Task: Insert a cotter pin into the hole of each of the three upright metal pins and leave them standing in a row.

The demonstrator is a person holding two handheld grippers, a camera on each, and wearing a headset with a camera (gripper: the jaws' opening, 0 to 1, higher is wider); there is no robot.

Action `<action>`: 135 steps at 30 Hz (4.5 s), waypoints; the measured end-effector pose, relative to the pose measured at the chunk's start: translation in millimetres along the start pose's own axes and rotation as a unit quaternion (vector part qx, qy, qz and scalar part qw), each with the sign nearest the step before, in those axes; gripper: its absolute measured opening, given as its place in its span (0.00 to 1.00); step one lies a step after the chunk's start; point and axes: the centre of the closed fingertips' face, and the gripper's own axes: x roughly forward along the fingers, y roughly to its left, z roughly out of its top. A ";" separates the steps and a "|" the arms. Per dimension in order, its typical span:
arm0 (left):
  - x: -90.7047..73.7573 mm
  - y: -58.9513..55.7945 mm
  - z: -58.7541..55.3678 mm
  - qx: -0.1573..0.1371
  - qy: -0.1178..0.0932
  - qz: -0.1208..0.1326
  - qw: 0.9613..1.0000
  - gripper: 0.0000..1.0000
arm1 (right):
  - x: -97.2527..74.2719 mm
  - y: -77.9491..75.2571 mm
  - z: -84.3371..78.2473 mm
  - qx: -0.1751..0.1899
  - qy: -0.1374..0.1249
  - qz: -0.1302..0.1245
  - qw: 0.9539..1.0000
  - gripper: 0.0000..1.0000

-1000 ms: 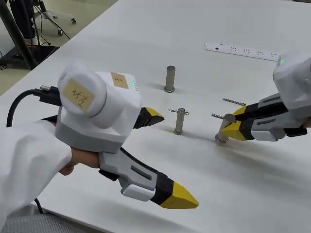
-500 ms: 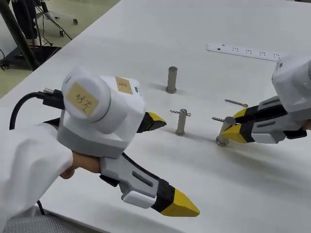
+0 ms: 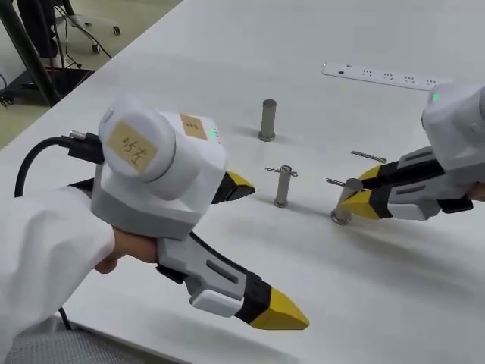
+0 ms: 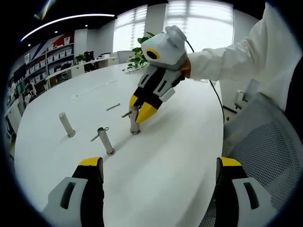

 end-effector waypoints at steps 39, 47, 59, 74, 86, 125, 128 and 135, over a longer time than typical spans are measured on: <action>-17.1 5.6 28.3 -0.025 -0.053 0.018 0.998 0.98 | -34.6 8.0 13.8 0.087 -0.080 -0.035 0.992 0.40; -21.3 4.6 30.8 -0.036 -0.063 0.023 0.997 0.98 | -49.2 23.1 2.3 0.088 -0.082 -0.082 0.989 0.54; -30.0 10.6 37.6 -0.066 -0.096 0.040 0.992 0.96 | -69.9 36.0 -10.9 0.153 -0.105 -0.115 0.976 0.80; -51.1 63.1 52.6 -0.083 -0.128 0.120 0.981 0.96 | -77.7 50.8 -18.8 0.209 -0.118 -0.130 0.962 0.98; -51.6 116.8 63.9 -0.092 -0.141 0.180 0.969 0.88 | -89.7 53.5 -15.5 0.216 -0.122 -0.146 0.958 0.98; 26.5 231.7 49.0 -0.134 -0.116 0.198 0.964 0.30 | -103.6 42.4 -41.0 0.261 -0.099 -0.160 0.947 0.93; 31.0 233.0 49.8 -0.132 -0.116 0.195 0.965 0.26 | -103.3 43.1 -42.2 0.264 -0.099 -0.159 0.946 0.92; 40.5 238.8 45.3 -0.114 -0.102 0.200 0.968 0.21 | -102.3 44.0 -42.9 0.267 -0.100 -0.154 0.946 0.92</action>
